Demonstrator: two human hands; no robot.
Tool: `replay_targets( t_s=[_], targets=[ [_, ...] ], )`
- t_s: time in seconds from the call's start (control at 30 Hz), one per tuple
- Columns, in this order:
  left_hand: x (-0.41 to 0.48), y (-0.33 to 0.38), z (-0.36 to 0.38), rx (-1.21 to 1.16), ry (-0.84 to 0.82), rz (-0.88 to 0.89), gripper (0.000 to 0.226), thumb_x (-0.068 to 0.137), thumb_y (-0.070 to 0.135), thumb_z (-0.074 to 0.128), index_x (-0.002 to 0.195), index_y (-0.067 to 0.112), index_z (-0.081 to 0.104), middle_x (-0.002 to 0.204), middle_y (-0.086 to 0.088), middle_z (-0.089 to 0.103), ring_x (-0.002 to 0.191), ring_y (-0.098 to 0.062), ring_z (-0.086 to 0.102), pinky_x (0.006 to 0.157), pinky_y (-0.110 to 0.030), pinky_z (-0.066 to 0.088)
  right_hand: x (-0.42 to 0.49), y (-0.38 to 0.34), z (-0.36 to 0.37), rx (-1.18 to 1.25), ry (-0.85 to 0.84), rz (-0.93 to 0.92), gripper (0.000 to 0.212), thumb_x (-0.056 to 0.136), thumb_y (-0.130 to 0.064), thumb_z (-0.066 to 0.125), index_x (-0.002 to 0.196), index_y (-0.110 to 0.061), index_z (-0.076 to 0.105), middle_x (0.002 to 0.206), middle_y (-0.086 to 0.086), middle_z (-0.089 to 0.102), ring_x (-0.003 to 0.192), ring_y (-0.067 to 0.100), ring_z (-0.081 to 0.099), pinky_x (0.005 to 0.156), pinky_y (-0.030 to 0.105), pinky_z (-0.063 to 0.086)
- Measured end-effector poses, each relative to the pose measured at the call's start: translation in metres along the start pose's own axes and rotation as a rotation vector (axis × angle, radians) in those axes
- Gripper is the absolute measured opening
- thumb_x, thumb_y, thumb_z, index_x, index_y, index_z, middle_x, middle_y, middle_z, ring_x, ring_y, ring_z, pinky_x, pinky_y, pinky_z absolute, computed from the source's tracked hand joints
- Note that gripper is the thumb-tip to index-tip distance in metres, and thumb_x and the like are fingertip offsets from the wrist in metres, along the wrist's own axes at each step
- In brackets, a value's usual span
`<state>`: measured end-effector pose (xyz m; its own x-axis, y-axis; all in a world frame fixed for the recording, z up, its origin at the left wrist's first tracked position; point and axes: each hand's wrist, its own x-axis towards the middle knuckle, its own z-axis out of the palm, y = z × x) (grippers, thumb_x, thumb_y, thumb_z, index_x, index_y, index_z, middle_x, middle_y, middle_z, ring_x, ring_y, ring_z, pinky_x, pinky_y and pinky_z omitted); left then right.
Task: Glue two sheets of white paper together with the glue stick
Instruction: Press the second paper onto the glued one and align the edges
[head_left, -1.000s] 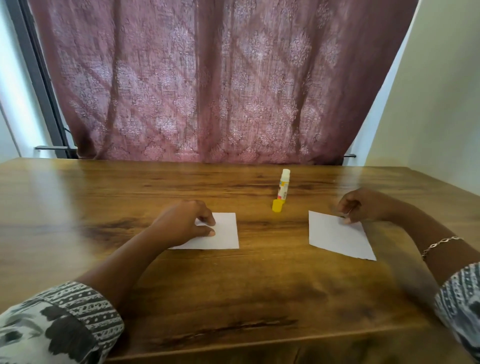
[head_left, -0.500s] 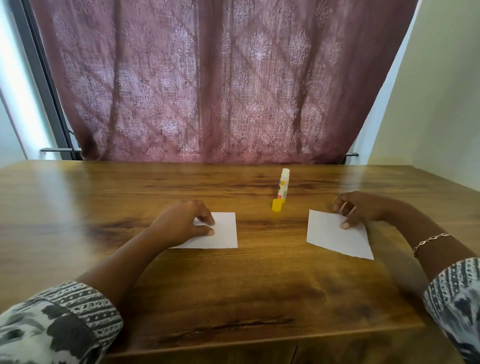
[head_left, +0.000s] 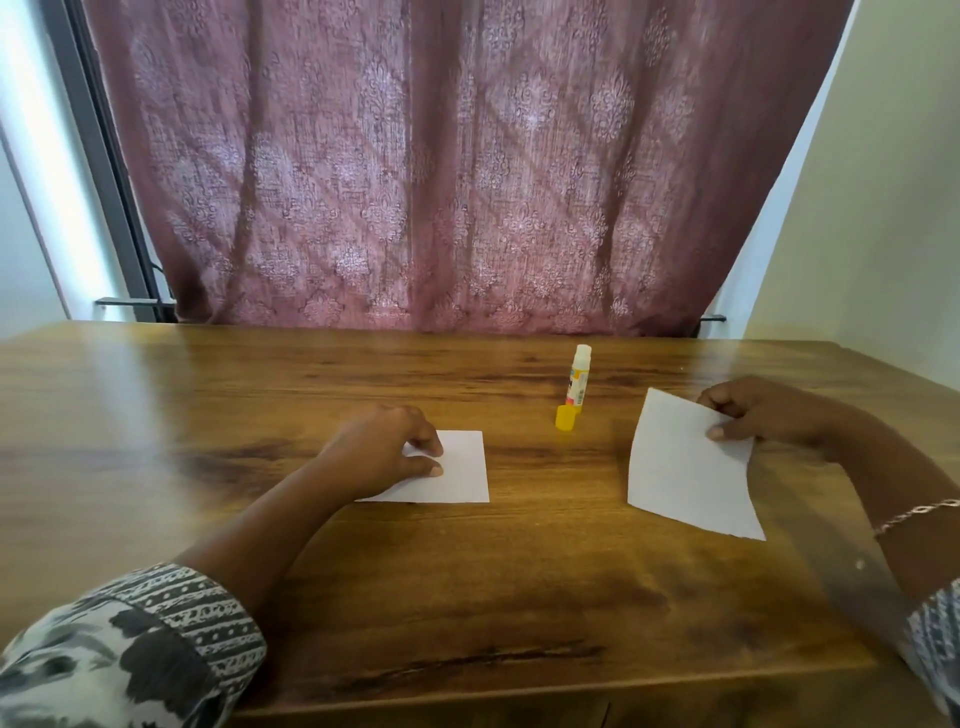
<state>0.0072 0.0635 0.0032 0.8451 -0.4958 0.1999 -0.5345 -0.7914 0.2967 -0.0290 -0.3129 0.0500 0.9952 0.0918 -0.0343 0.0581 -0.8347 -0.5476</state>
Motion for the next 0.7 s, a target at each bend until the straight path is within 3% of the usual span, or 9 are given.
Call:
replay_targets(
  t_s=[0.1,0.13,0.2,0.3,0.43,0.5,0.57,0.6,0.7],
  targets=[
    [-0.001,0.002,-0.002,0.033,0.051,-0.011,0.026,0.084,0.030,0.060,0.109,0.022,0.064,0.123,0.005,0.060,0.108,-0.013,0.053,0.086,-0.025,0.044,-0.014,-0.025,-0.010,0.258,0.067,-0.151,0.008,0.073,-0.013,0.071,0.080,-0.011,0.068,0.087,0.016,0.071,0.076,0.024,0.065,0.071,0.031,0.051],
    [-0.002,0.002,-0.003,0.037,0.110,-0.012,0.025,0.086,0.031,0.058,0.108,0.022,0.064,0.123,0.006,0.060,0.109,-0.013,0.054,0.087,-0.026,0.045,-0.018,-0.039,-0.011,0.329,0.115,-0.230,0.008,0.073,-0.007,0.069,0.076,-0.014,0.070,0.081,0.009,0.073,0.074,0.019,0.065,0.072,0.030,0.052],
    [-0.003,0.002,-0.006,0.008,0.261,0.002,0.023,0.088,0.028,0.054,0.107,0.021,0.064,0.119,0.006,0.063,0.105,-0.013,0.056,0.083,-0.027,0.045,-0.019,-0.065,-0.009,0.460,0.211,-0.397,0.036,0.072,0.013,0.055,0.060,-0.018,0.069,0.071,-0.001,0.073,0.070,0.008,0.065,0.063,0.018,0.052],
    [-0.002,0.000,-0.006,-0.133,0.382,0.018,0.022,0.090,0.022,0.052,0.106,0.017,0.065,0.111,0.002,0.067,0.093,-0.012,0.060,0.075,-0.024,0.046,-0.010,-0.096,0.004,0.644,0.266,-0.536,0.051,0.076,0.020,0.045,0.050,-0.019,0.065,0.083,-0.007,0.072,0.083,0.008,0.066,0.064,0.018,0.055],
    [-0.005,0.004,-0.010,-0.804,0.350,-0.097,0.036,0.091,0.034,0.044,0.093,0.007,0.067,0.089,-0.013,0.071,0.082,-0.023,0.068,0.060,-0.026,0.056,0.015,-0.124,0.033,0.711,0.260,-0.612,0.044,0.071,0.018,0.054,0.050,-0.019,0.066,0.080,-0.004,0.070,0.083,0.015,0.066,0.063,0.024,0.057],
    [-0.007,0.006,-0.014,-1.125,0.324,-0.175,0.051,0.089,0.047,0.035,0.086,0.008,0.068,0.074,-0.009,0.072,0.067,-0.020,0.069,0.050,-0.027,0.057,0.026,-0.128,0.050,0.691,0.240,-0.619,0.048,0.076,0.018,0.051,0.052,-0.021,0.067,0.075,-0.005,0.070,0.078,0.020,0.065,0.061,0.032,0.054],
    [-0.009,0.005,-0.018,-1.233,0.321,-0.194,0.058,0.083,0.054,0.033,0.084,0.008,0.068,0.066,-0.006,0.071,0.057,-0.017,0.067,0.044,-0.024,0.053,0.035,-0.126,0.067,0.683,0.242,-0.609,0.048,0.077,0.017,0.051,0.053,-0.021,0.067,0.074,-0.008,0.071,0.078,0.020,0.065,0.061,0.034,0.052],
    [-0.010,0.004,-0.020,-1.232,0.328,-0.181,0.055,0.084,0.053,0.036,0.083,0.007,0.068,0.065,-0.006,0.070,0.055,-0.016,0.066,0.042,-0.022,0.051,0.038,-0.124,0.075,0.697,0.240,-0.615,0.044,0.075,0.015,0.056,0.053,-0.021,0.068,0.072,-0.011,0.071,0.077,0.012,0.066,0.061,0.027,0.053],
    [-0.010,-0.001,-0.020,-1.145,0.335,-0.130,0.022,0.086,0.026,0.056,0.078,0.008,0.066,0.066,-0.006,0.069,0.049,-0.012,0.061,0.038,-0.017,0.043,0.040,-0.122,0.090,0.704,0.218,-0.645,0.017,0.057,-0.010,0.076,0.052,-0.025,0.069,0.070,-0.015,0.072,0.074,0.002,0.067,0.062,0.014,0.052]
  ],
)
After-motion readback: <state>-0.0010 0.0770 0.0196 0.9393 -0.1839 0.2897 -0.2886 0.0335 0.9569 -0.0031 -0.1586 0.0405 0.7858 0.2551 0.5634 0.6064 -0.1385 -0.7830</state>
